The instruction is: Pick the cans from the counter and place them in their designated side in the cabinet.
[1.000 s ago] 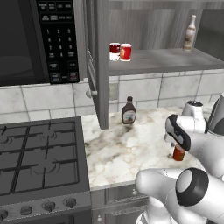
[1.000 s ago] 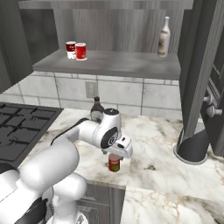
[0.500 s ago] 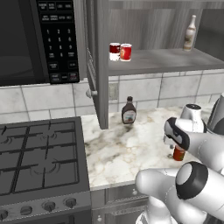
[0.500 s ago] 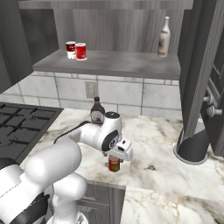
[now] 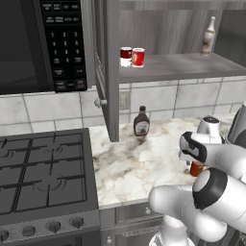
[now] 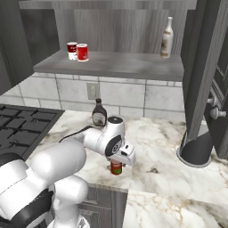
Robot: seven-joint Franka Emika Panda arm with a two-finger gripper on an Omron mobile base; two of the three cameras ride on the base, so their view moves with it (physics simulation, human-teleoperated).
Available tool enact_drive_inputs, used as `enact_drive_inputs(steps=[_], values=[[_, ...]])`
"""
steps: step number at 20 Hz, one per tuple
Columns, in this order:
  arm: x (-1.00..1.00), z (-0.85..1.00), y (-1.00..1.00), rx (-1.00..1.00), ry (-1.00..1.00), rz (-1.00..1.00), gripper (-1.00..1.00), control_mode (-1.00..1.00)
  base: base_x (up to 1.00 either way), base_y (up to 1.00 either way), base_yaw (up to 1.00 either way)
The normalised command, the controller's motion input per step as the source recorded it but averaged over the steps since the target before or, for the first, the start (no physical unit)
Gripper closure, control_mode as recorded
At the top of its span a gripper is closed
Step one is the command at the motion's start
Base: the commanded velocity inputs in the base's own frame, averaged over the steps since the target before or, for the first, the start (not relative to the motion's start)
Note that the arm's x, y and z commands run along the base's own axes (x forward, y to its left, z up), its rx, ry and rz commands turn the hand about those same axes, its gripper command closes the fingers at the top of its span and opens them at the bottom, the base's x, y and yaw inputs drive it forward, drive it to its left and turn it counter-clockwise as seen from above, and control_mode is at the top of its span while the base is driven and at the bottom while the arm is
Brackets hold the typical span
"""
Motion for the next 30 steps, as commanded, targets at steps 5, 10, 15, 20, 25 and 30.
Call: enact_drive_inputs(steps=[5,10,15,20,25,30], values=[[0.00,-0.11,-0.17,0.00,0.00,-0.01,1.00,-1.00,0.00,0.00,0.00],[0.00,0.03,-0.09,0.01,0.00,0.00,1.00,-1.00,0.00,0.00,0.00],[0.02,0.37,0.09,0.04,-0.02,0.00,1.00,-1.00,0.00,0.00,0.00],[0.07,0.48,0.15,0.04,-0.04,0.00,1.00,-1.00,0.00,0.00,0.00],[0.00,0.37,0.17,0.00,-0.13,0.00,1.00,-1.00,0.00,0.00,0.00],[0.00,0.19,0.20,0.00,-0.19,0.00,1.00,-1.00,0.00,0.00,0.00]])
